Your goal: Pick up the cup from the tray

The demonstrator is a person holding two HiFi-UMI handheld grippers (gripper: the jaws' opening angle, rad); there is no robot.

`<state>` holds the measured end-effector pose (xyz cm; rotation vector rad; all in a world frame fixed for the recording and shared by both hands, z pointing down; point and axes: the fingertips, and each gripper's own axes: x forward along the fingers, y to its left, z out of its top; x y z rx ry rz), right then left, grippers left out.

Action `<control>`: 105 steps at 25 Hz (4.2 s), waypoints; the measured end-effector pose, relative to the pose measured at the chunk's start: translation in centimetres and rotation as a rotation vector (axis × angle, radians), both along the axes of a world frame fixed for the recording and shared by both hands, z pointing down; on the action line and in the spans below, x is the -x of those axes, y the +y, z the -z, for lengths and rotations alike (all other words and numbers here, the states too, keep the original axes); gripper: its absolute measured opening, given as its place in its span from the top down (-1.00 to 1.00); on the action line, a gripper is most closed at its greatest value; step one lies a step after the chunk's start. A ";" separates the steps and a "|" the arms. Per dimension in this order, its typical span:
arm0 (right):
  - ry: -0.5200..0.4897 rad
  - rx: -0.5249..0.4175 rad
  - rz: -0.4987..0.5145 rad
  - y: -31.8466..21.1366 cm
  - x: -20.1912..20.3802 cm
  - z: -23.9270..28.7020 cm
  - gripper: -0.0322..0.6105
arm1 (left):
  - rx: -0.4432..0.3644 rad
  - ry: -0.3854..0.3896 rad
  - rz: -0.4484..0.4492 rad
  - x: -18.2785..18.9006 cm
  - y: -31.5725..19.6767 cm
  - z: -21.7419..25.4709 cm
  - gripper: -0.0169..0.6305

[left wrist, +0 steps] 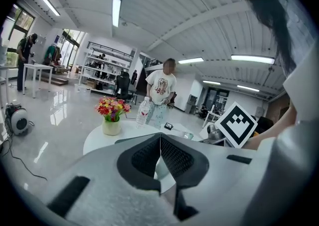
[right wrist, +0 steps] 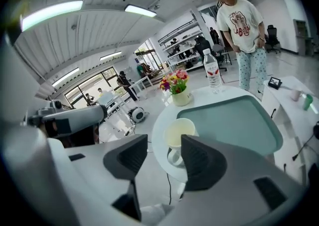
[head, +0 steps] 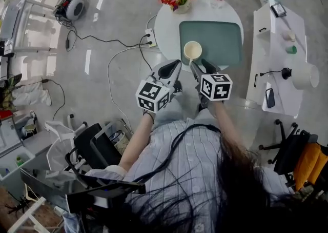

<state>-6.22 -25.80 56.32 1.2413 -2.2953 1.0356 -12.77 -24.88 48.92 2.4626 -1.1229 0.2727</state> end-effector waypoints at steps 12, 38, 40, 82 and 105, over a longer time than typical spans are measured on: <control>0.243 0.013 -0.099 -2.1 1.4 -6.4 -0.31 | 0.041 -0.012 -0.093 2.0 -2.7 -1.6 0.91; 0.294 0.032 -0.273 -6.5 1.5 -12.3 -0.34 | 0.103 -0.044 -0.186 2.5 -1.7 -4.7 0.91; 0.288 0.015 -0.297 -6.9 1.4 -12.1 -0.34 | 0.108 -0.050 -0.181 2.8 -1.6 -4.7 0.91; 0.100 -0.107 -0.042 -3.7 -2.4 -0.7 -0.34 | 0.092 -0.054 -0.077 0.2 1.5 -3.8 0.91; 0.005 -0.174 0.225 6.7 -9.2 4.4 -0.34 | 0.039 -0.045 0.248 -5.1 10.0 -2.4 0.91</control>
